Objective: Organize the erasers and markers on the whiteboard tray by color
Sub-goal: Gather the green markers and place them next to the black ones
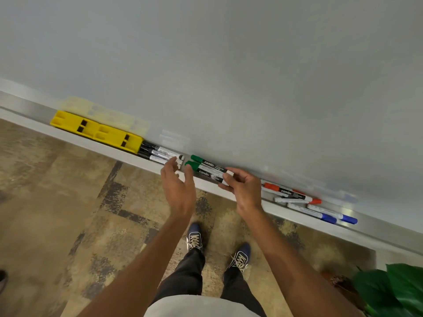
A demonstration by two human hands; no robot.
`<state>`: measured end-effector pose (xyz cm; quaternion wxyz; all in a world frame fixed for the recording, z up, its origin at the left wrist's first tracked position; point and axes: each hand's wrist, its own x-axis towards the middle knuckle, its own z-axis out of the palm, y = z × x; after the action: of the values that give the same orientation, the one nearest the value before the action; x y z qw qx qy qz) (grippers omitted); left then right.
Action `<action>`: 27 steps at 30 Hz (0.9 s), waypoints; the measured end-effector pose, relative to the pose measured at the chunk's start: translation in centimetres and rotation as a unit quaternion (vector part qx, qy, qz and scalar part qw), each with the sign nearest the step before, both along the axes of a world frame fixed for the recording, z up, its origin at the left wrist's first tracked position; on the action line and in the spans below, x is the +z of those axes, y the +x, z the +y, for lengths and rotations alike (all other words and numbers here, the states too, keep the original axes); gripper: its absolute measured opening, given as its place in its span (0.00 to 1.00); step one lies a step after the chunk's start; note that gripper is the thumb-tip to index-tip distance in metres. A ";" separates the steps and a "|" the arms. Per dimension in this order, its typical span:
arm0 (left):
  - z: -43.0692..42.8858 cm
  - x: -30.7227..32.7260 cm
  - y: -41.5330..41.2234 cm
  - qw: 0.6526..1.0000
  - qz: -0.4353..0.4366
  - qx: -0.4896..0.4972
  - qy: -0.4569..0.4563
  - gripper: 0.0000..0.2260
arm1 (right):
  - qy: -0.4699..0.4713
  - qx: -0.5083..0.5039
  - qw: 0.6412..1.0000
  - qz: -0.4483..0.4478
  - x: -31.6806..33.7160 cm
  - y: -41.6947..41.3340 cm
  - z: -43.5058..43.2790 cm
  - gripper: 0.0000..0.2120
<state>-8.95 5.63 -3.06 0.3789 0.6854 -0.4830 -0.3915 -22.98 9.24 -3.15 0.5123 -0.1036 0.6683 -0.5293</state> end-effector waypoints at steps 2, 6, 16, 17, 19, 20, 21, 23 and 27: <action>0.4 -0.9 1.0 0.990 -0.096 -0.098 -0.039 0.20 | 0.006 0.017 0.999 0.039 -0.5 0.1 -0.7 0.13; 0.3 -3.1 1.6 0.908 -0.250 -0.327 -0.076 0.30 | 0.020 0.056 0.993 0.104 -1.3 0.4 -1.7 0.13; -0.7 -6.7 2.3 0.781 -0.416 -0.456 -0.094 0.37 | 0.070 0.070 0.981 0.169 -1.9 1.6 -2.5 0.13; -0.7 -6.9 2.4 0.781 -0.416 -0.454 -0.102 0.37 | 0.080 0.072 0.978 0.177 -1.8 1.9 -2.6 0.14; -0.7 -7.3 2.6 0.777 -0.422 -0.452 -0.116 0.37 | 0.103 0.066 0.973 0.195 -1.4 2.7 -2.7 0.16; -0.7 -7.5 2.7 0.776 -0.424 -0.451 -0.122 0.37 | 0.110 0.064 0.971 0.204 -1.1 3.0 -2.8 0.16; -0.7 -7.6 2.7 0.775 -0.426 -0.449 -0.125 0.37 | 0.113 0.066 0.968 0.212 -0.8 3.3 -2.8 0.15; -0.7 -7.8 2.8 0.775 -0.428 -0.447 -0.128 0.37 | 0.125 0.070 0.965 0.219 -0.3 3.8 -2.9 0.14; -0.6 -8.0 3.0 0.776 -0.438 -0.436 -0.121 0.38 | 0.152 0.066 0.966 0.199 0.7 4.1 -2.8 0.17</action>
<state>-5.94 5.00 -11.10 -0.0052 0.4472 -0.8876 -0.1103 -18.87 6.47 -2.49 0.4122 -0.1716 0.8214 -0.3547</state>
